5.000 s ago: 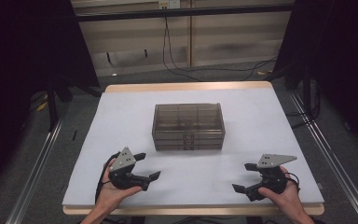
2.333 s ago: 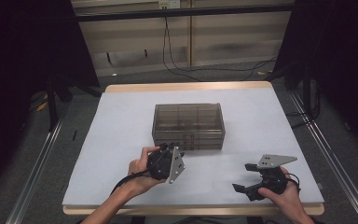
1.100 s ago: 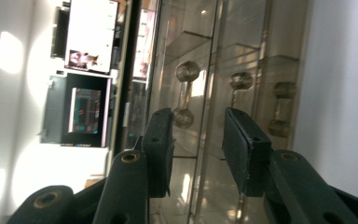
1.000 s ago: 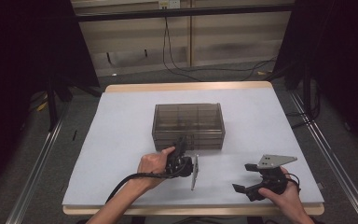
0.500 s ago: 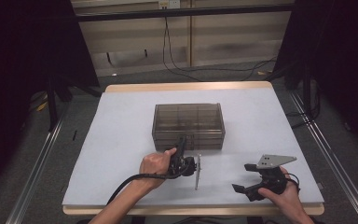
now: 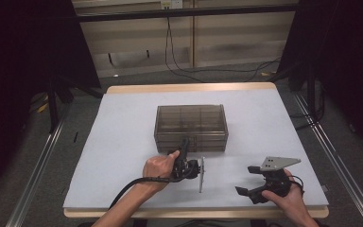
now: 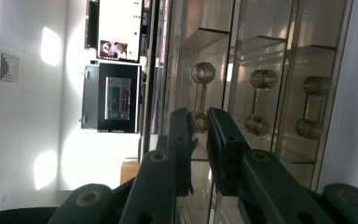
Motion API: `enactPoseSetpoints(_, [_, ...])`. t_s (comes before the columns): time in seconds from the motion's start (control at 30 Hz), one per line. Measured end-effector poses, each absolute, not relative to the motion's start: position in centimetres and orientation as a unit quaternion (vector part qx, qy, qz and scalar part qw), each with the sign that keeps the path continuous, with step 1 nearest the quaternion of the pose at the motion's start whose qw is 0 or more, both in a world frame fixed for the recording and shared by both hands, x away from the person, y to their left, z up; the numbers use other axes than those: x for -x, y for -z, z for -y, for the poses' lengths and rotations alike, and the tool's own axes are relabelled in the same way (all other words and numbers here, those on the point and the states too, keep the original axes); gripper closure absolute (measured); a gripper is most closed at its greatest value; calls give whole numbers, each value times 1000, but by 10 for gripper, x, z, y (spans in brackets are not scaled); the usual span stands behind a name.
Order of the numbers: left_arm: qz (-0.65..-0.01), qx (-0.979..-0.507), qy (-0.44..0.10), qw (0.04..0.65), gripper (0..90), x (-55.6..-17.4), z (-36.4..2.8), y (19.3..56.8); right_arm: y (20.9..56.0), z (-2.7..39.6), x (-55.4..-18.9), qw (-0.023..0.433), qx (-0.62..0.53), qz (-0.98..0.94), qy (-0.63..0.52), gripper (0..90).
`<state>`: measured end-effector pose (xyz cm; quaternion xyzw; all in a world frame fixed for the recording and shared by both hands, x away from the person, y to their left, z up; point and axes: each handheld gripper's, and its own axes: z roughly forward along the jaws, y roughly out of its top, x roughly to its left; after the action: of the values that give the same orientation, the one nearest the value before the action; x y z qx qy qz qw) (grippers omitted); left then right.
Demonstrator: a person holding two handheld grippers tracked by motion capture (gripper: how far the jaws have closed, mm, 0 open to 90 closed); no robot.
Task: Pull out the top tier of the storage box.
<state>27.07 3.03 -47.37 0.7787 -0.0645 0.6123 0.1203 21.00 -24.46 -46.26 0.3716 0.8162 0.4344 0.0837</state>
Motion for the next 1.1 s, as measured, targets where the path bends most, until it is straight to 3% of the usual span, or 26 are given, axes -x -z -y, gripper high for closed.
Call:
enactPoseSetpoints(0.6, [66,-781,-609,127,813,-266,-35,471,463,245,-210,84,-372,-816,-435,98])
enactPoseSetpoints(0.63, [63,-782,-607,128,889,-265,-35,472,463,245,-210,84,-372,-815,-435,99])
enactPoseSetpoints(0.77, [67,-786,-599,137,900,-264,-36,471,463,245,-210,83,-373,-815,-434,99])
enactPoseSetpoints(0.83, [59,-782,-604,140,830,-265,-35,471,462,244,-210,83,-372,-816,-435,98])
enactPoseSetpoints(1.1, [69,-774,-617,125,788,-267,-30,473,463,244,-210,83,-372,-816,-435,98])
